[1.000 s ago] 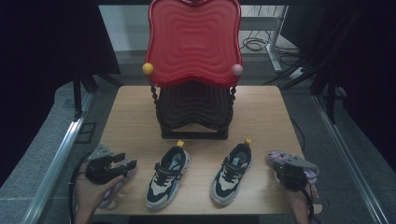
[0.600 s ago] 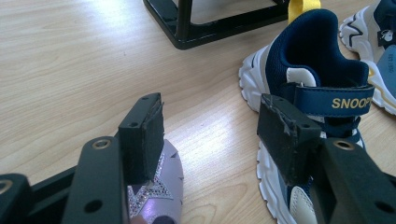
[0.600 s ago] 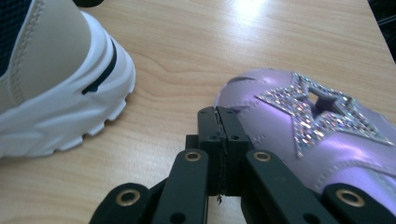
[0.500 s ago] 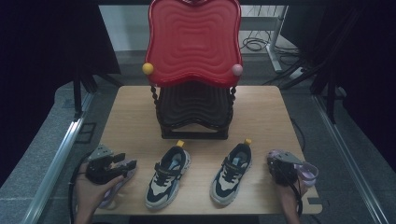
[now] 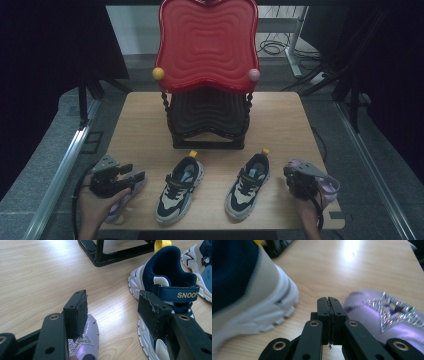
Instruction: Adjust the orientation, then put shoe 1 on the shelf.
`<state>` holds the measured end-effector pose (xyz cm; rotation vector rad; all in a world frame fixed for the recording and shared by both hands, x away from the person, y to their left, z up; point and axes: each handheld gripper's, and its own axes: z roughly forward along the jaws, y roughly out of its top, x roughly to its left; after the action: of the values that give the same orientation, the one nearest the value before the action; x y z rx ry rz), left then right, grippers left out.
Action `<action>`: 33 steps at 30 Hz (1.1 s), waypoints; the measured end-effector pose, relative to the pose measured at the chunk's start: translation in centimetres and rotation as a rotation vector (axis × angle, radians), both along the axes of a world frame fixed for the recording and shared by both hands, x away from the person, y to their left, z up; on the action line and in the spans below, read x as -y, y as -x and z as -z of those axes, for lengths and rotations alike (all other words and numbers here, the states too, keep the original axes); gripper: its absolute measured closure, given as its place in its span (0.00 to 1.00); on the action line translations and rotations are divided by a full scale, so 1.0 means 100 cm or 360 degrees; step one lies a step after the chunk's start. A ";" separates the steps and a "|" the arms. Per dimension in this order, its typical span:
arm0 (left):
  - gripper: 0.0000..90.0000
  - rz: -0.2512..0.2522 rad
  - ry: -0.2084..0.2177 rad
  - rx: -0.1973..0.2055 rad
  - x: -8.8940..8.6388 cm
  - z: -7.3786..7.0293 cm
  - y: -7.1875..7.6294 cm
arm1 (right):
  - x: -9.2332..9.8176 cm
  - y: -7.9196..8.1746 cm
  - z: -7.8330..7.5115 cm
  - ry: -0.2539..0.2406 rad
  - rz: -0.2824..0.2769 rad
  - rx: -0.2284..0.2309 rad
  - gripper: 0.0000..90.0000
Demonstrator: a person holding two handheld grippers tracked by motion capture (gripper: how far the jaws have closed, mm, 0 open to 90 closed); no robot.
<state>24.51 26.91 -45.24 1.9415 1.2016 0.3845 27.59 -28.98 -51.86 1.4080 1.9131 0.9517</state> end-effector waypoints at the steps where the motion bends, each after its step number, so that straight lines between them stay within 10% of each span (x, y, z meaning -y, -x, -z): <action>1: 0.46 -0.0004 0.0000 0.0000 -0.001 0.000 0.000 | 0.002 0.002 -0.004 -0.0037 -0.0020 0.0022 0.99; 10: 0.46 -0.0043 0.0042 -0.0004 -0.012 0.000 0.005 | 0.025 0.005 -0.026 -0.0273 -0.0125 0.0113 0.82; 33: 0.46 -0.0096 0.0118 -0.0020 -0.024 0.005 0.016 | 0.065 0.013 -0.035 -0.0286 -0.0271 0.0146 0.61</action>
<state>22.88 29.31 -45.76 1.8501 1.2672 0.3544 26.27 -35.47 -48.38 1.2894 1.9423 1.2743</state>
